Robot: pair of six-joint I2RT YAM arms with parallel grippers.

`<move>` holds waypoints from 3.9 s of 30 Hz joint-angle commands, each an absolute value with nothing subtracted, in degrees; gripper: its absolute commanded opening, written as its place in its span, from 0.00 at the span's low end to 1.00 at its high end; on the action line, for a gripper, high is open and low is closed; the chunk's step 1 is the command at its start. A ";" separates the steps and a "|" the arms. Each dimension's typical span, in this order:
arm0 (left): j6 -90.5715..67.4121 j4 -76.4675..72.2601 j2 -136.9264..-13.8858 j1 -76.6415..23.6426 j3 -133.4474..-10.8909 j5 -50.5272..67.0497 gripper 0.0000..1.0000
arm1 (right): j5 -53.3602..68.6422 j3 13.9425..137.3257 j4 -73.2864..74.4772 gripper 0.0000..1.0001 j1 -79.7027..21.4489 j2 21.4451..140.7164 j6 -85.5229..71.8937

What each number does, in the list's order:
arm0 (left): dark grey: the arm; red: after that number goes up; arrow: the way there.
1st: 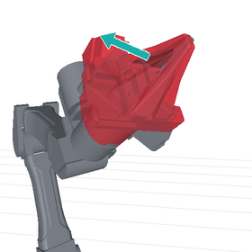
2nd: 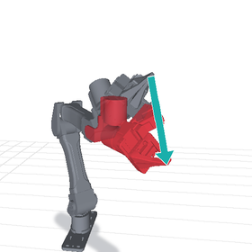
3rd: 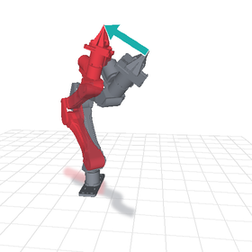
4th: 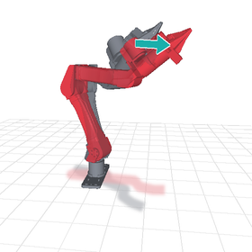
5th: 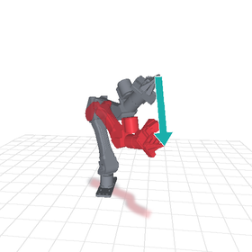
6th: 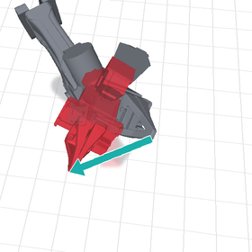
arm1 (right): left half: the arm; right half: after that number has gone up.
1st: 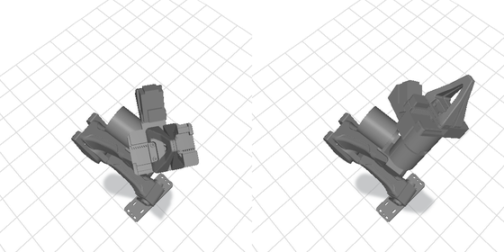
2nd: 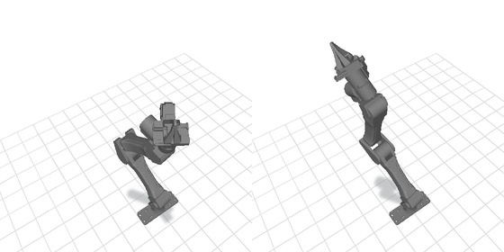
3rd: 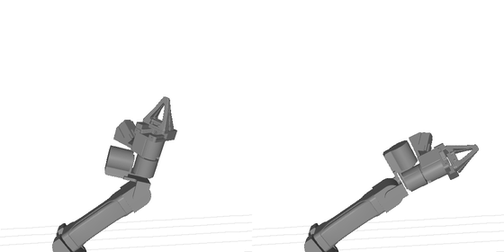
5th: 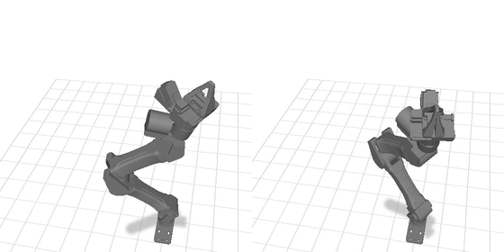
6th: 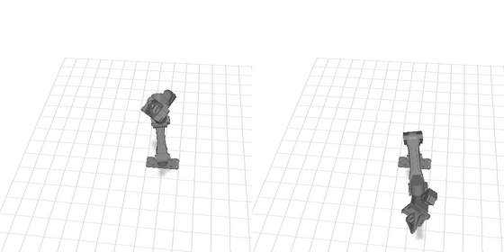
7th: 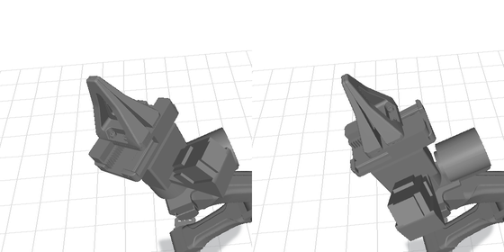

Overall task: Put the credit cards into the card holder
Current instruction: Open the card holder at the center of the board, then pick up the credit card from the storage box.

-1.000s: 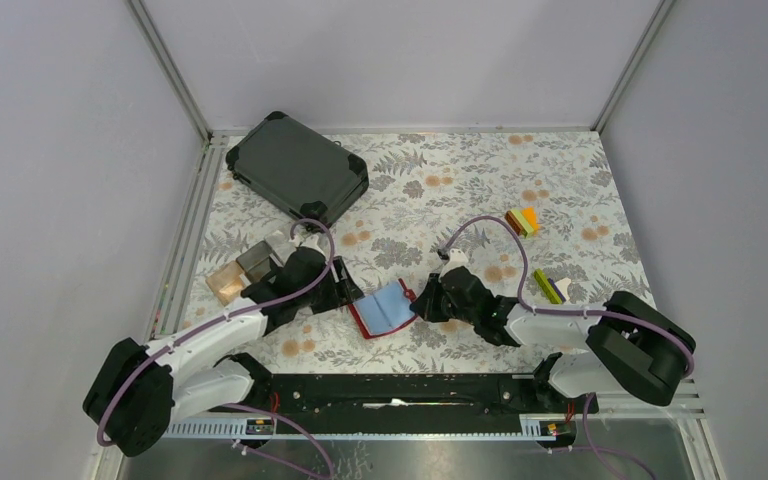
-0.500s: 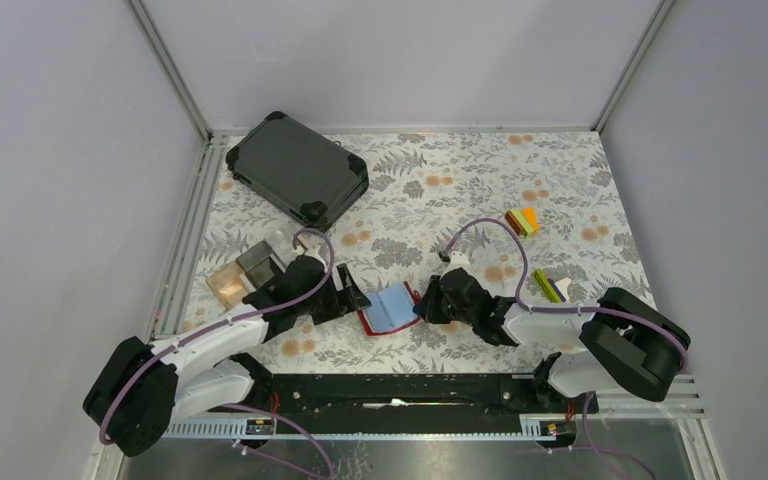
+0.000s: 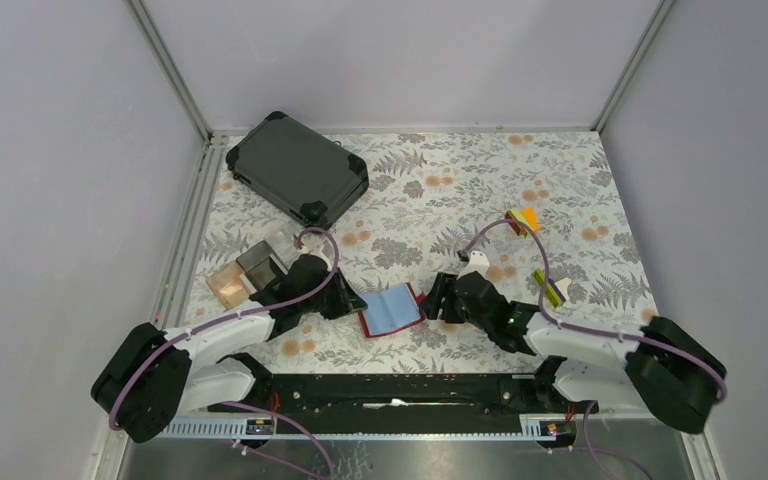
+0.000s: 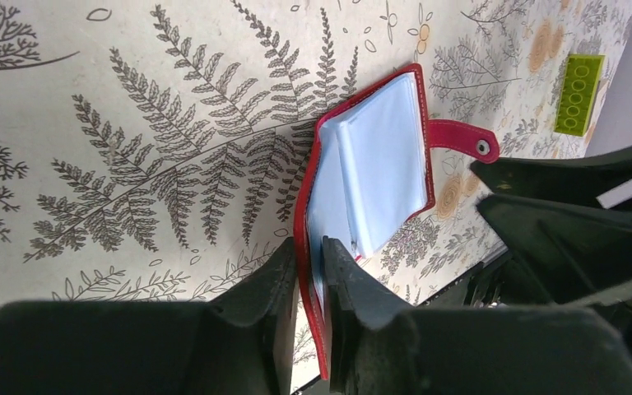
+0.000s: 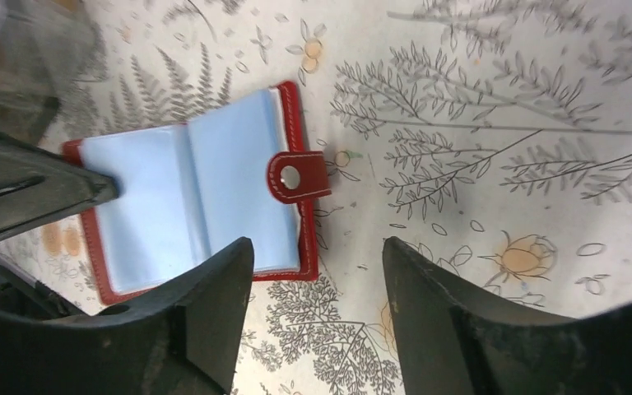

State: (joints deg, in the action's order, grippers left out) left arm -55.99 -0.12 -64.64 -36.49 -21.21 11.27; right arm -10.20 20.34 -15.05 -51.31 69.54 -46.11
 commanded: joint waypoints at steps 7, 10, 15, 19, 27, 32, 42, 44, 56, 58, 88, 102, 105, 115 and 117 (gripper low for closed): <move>-55.32 -4.33 -63.43 -36.74 -21.41 12.26 0.09 | -3.21 22.53 -11.66 0.61 -51.14 50.01 -31.38; -54.67 -3.81 -63.28 -36.74 -21.43 11.52 0.09 | 2.68 27.28 -11.05 0.51 -51.36 56.07 -29.34; -51.33 3.55 -61.89 -36.82 -24.61 7.65 0.28 | 3.76 31.32 -14.28 0.37 -54.06 66.82 -28.96; -48.21 10.50 -58.08 -36.90 -28.09 4.15 0.44 | 3.12 33.12 -15.87 0.32 -55.49 73.44 -29.45; -47.72 15.53 -53.92 -37.74 -33.11 2.96 0.54 | 0.53 33.35 -15.80 0.28 -55.55 79.46 -31.29; -52.75 4.47 -57.86 -40.60 -30.91 6.84 0.54 | 0.29 32.85 -16.02 0.26 -55.55 81.66 -32.59; -58.79 -6.17 -70.87 -44.93 -26.23 7.99 0.49 | -3.36 31.70 -14.07 0.25 -55.55 82.42 -35.97; -58.73 -4.03 -71.58 -45.81 -25.92 5.94 0.48 | -3.58 31.39 -13.87 0.25 -55.55 82.34 -36.19; -58.18 3.24 -69.88 -46.85 -28.31 1.98 0.52 | -3.61 32.09 -12.74 0.32 -55.55 81.34 -35.20; -56.54 6.91 -67.63 -46.76 -31.14 0.32 0.55 | -3.21 32.82 -11.90 0.39 -55.55 79.13 -34.23; -21.58 37.38 -48.65 1.75 -52.10 -12.99 0.99 | -2.72 86.35 3.86 0.89 -55.44 112.31 -13.92; -22.06 37.44 -46.01 2.14 -51.38 -16.28 0.99 | -11.43 101.84 8.40 0.90 -55.46 126.03 -7.10; -22.06 37.35 -45.90 2.14 -51.33 -15.83 0.99 | -11.57 102.91 8.68 0.91 -55.46 127.10 -5.95; -22.19 37.16 -45.97 2.13 -51.07 -15.01 0.99 | -7.15 104.29 8.07 0.89 -55.47 126.74 -9.13; -22.24 37.17 -45.90 2.17 -51.11 -14.88 0.99 | -5.92 104.98 8.09 0.87 -55.54 126.86 -9.59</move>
